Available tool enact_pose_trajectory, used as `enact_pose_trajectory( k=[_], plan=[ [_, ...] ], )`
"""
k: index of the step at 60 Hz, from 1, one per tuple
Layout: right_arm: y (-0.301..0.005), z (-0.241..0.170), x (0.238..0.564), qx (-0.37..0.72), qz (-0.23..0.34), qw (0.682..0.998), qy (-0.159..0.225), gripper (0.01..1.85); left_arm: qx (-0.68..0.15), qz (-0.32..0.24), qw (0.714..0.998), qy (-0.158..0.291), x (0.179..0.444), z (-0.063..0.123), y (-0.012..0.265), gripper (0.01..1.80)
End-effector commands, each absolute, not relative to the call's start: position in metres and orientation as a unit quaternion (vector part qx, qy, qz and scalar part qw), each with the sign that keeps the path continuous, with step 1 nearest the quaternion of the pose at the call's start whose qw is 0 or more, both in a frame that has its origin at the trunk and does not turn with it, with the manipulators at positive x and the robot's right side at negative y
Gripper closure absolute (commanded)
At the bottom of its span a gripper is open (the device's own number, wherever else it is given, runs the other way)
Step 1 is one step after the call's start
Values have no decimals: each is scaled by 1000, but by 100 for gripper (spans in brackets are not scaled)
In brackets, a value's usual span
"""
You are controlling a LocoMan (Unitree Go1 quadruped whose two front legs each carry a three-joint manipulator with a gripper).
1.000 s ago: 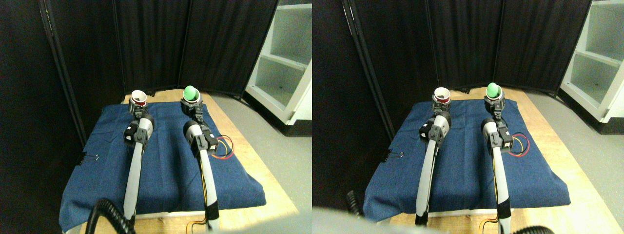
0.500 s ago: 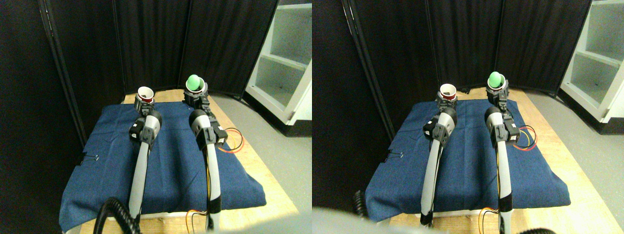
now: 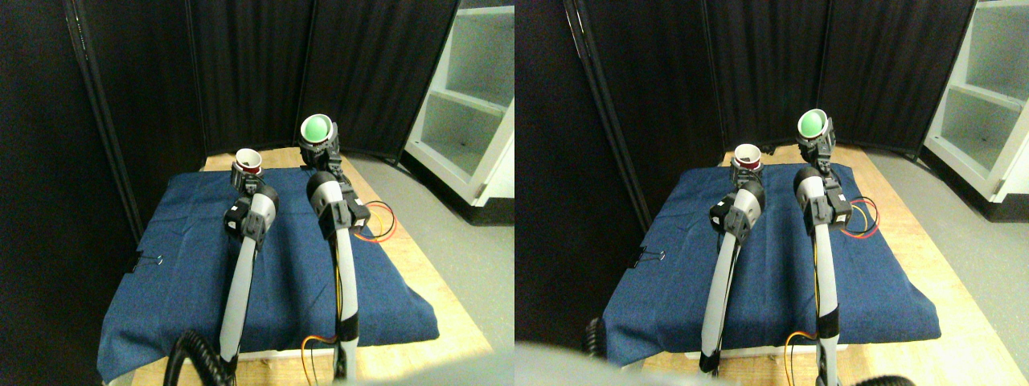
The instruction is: Pour (bimanual)
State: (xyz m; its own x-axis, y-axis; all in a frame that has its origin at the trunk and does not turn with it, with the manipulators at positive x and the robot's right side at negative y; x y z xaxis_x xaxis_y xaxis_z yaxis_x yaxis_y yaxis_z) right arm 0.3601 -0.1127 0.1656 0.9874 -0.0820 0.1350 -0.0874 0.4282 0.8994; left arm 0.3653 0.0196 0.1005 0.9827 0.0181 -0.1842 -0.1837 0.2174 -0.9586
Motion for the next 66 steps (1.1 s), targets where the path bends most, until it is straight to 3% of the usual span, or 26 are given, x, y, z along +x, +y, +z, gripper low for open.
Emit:
enact_pose_trajectory(
  k=[1, 36, 66],
  plan=[
    [-105, 172, 358, 528, 28, 844, -90, 153, -628, 50, 774, 61, 364, 107, 14, 148],
    [-94, 170, 361, 439, 36, 894, -83, 153, -634, 28, 768, 89, 352, 101, 1, 148],
    [-87, 170, 366, 414, 51, 906, -67, 153, -639, 36, 762, 103, 351, 95, -11, 148]
  ],
)
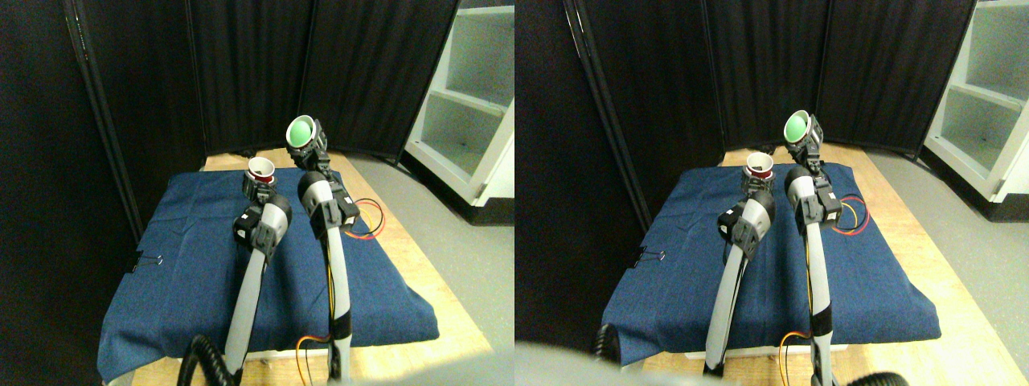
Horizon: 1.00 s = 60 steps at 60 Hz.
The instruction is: Pour (bimanual)
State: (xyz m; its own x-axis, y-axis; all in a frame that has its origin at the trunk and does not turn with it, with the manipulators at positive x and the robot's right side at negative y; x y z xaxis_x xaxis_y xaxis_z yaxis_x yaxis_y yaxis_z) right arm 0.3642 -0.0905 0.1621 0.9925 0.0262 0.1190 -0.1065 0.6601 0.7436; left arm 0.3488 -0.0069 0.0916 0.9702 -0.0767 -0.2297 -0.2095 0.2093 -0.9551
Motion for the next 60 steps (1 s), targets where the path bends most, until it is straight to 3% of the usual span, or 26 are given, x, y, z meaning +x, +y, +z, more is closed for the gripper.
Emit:
enact_pose_trajectory(
  k=[1, 14, 29, 60],
  plan=[
    [-87, 170, 367, 412, 52, 907, -67, 153, -639, 34, 762, 105, 351, 94, -11, 148],
    [-84, 165, 372, 406, 53, 910, -61, 153, -637, 31, 761, 114, 351, 92, -13, 148],
    [-81, 163, 375, 320, 64, 943, -64, 153, -632, 33, 765, 118, 355, 90, -13, 148],
    [-73, 165, 372, 294, 70, 951, -61, 153, -626, 36, 770, 119, 363, 86, -8, 148]
  ],
)
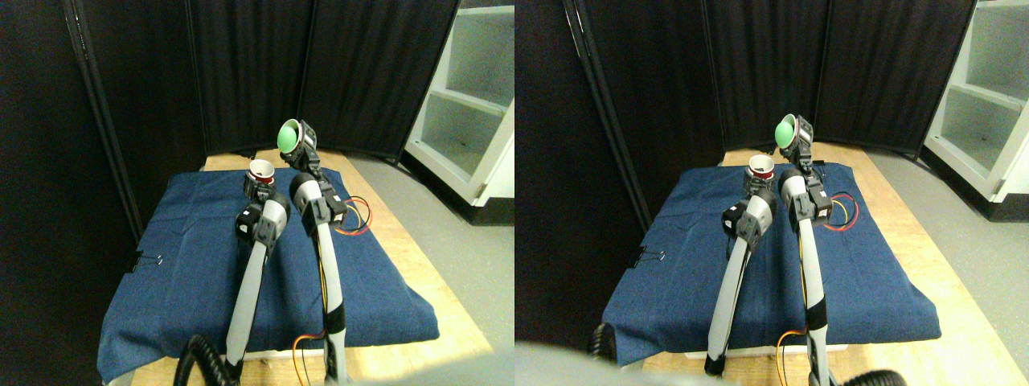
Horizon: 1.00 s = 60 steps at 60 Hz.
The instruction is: Pour (bimanual)
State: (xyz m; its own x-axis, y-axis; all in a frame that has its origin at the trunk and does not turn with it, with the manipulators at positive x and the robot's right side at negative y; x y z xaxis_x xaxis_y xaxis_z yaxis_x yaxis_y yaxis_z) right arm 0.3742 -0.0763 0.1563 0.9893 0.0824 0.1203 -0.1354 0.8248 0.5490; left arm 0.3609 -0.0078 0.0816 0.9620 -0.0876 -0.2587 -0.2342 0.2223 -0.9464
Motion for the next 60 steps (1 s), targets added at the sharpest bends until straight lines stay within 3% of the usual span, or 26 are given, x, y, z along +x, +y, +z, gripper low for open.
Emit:
enact_pose_trajectory(
  k=[1, 60],
  plan=[
    [-73, 165, 372, 292, 71, 952, -61, 153, -627, 36, 769, 120, 363, 86, -8, 148],
    [-53, 167, 368, 156, 114, 980, -51, 153, -638, 27, 759, 125, 359, 86, -12, 148]
  ],
)
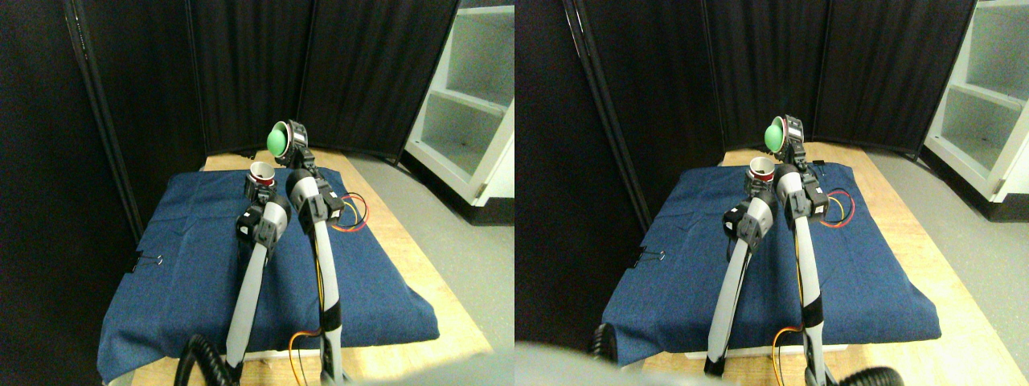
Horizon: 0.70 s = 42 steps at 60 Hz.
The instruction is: Pour (bimanual)
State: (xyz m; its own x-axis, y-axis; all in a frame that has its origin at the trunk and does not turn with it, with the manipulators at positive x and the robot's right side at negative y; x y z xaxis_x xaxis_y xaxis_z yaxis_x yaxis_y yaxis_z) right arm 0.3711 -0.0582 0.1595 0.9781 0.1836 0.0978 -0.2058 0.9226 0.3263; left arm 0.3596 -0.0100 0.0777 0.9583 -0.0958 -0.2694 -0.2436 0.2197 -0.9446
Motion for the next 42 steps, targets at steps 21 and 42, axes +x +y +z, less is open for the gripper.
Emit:
enact_pose_trajectory(
  k=[21, 42],
  plan=[
    [-52, 165, 367, 106, 129, 985, -47, 153, -639, 29, 758, 124, 355, 88, -12, 148],
    [-53, 164, 367, 34, 155, 986, -49, 153, -640, 27, 758, 123, 354, 89, -13, 148]
  ],
)
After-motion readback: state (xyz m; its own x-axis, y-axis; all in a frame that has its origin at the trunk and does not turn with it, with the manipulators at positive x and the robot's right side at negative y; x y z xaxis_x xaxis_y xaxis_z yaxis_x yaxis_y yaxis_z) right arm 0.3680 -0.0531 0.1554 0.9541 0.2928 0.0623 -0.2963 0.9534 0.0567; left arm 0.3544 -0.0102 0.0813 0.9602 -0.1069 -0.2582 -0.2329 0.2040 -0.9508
